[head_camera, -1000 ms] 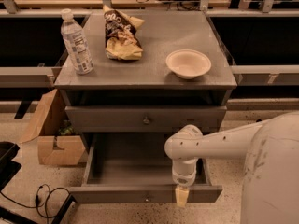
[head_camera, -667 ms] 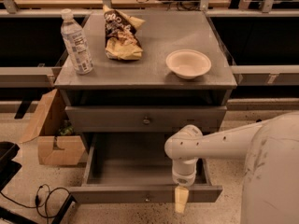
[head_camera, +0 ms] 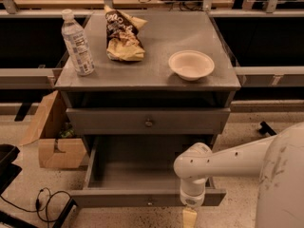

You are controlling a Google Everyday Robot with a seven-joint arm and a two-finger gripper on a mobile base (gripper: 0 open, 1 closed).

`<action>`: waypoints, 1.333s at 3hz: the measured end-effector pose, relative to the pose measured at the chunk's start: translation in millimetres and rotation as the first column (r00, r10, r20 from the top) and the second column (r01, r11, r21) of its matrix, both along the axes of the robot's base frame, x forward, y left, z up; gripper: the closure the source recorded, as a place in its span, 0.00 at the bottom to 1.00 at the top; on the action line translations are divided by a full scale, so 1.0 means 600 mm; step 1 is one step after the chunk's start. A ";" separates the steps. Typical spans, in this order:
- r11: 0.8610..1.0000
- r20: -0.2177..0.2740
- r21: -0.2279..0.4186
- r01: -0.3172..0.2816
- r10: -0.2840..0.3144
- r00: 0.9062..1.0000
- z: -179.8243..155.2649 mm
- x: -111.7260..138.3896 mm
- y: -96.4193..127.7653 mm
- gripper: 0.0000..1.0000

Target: Open middle drawer

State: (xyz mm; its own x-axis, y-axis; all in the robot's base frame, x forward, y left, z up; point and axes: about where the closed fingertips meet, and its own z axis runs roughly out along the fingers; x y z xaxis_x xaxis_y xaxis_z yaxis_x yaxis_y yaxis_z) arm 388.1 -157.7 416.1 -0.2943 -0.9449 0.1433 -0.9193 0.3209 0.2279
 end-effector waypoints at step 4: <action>1.000 -0.019 -0.003 0.004 -0.004 1.000 0.005 0.001 -0.003 1.00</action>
Offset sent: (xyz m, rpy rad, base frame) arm -0.1864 -0.0200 0.0210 -0.1812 0.2165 0.0290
